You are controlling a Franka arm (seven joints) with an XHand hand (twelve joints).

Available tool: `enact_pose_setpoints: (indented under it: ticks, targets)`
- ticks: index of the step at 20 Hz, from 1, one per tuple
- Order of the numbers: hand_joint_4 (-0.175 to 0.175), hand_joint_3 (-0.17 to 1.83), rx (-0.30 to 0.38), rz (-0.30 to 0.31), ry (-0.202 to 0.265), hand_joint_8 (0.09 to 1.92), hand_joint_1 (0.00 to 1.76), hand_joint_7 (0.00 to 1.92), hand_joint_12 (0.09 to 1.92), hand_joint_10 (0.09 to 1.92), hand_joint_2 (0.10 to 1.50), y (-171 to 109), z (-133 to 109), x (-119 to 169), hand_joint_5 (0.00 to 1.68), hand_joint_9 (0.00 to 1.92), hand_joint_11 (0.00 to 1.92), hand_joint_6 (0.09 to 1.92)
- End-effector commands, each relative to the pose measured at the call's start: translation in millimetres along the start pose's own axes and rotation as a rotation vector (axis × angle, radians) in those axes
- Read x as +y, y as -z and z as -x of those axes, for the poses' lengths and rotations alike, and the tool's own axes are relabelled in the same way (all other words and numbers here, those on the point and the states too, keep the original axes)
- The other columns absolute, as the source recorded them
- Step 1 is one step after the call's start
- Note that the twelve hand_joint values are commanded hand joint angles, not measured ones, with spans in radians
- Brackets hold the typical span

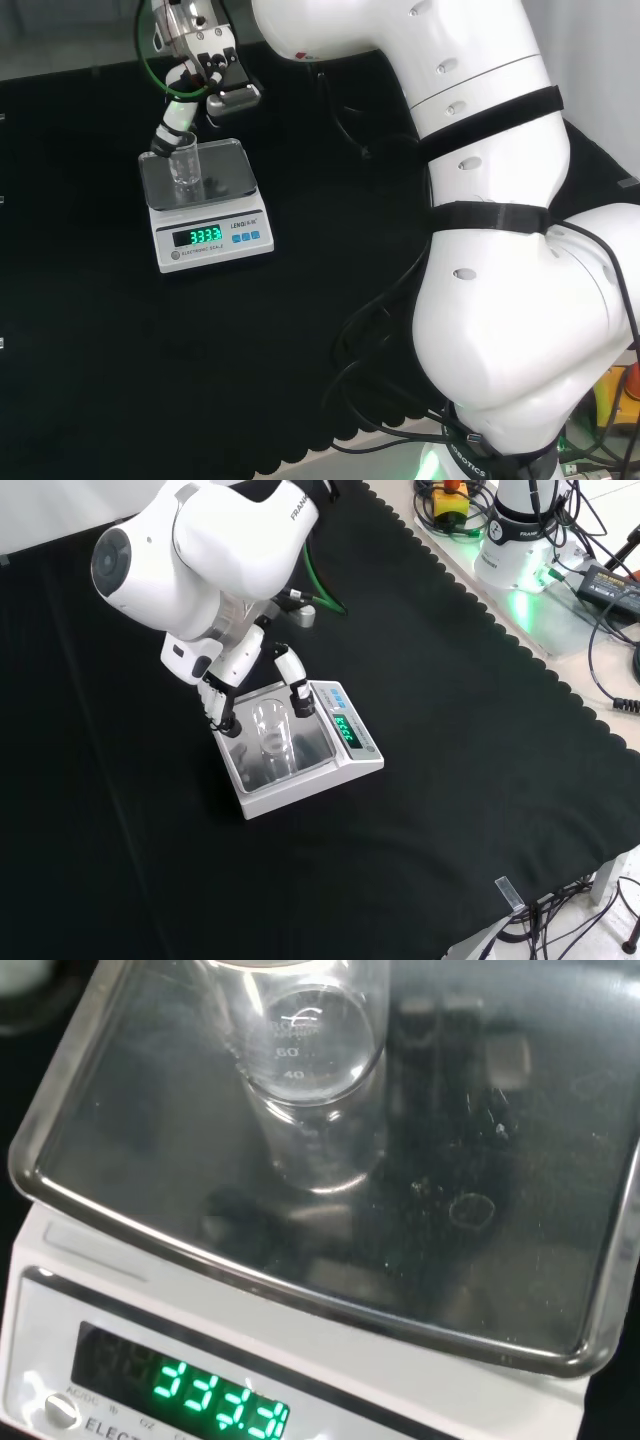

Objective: Put the beaker on the electronic balance.

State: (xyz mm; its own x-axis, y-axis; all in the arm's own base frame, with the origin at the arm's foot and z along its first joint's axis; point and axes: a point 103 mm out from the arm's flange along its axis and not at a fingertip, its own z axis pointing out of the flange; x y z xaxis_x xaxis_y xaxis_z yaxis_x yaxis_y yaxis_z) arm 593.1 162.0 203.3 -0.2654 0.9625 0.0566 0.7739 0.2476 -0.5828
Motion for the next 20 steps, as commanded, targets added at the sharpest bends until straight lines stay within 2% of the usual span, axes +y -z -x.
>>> enact_pose_setpoints:
  ticks: [1, 3, 5, 7, 10, 14, 20]
  targets:
    - [-0.052, 0.16, -0.002, -0.048, 0.033, 0.92, 0.46, 0.28, 1.41, 0.87, 0.54, 0, -2, -5, 0.29, 0.28, 0.42, 0.68]
    - [-0.054, 0.10, 0.020, -0.023, 0.036, 0.87, 0.39, 0.14, 1.50, 0.85, 0.53, 5, 1, -11, 0.23, 0.11, 0.23, 0.54]
    - [-0.057, 0.06, 0.048, 0.052, 0.034, 0.70, 0.33, 0.04, 1.54, 0.67, 0.54, 13, 7, -22, 0.20, 0.03, 0.06, 0.32]
    - [-0.058, 0.04, 0.059, 0.139, 0.015, 0.58, 0.30, 0.01, 1.52, 0.52, 0.56, 24, 16, -38, 0.20, 0.01, 0.01, 0.20]
    - [-0.060, 0.03, 0.038, 0.213, -0.020, 0.68, 0.30, 0.03, 1.55, 0.61, 0.59, 35, 29, -63, 0.26, 0.00, 0.00, 0.11]
    - [-0.060, 0.03, 0.023, 0.224, -0.060, 0.78, 0.36, 0.09, 1.57, 0.79, 0.64, 38, 47, -99, 0.32, 0.00, 0.06, 0.09]
    - [-0.062, 0.04, 0.030, 0.228, -0.102, 0.81, 0.44, 0.14, 1.54, 0.91, 0.68, 25, 62, -147, 0.36, 0.00, 0.17, 0.09]
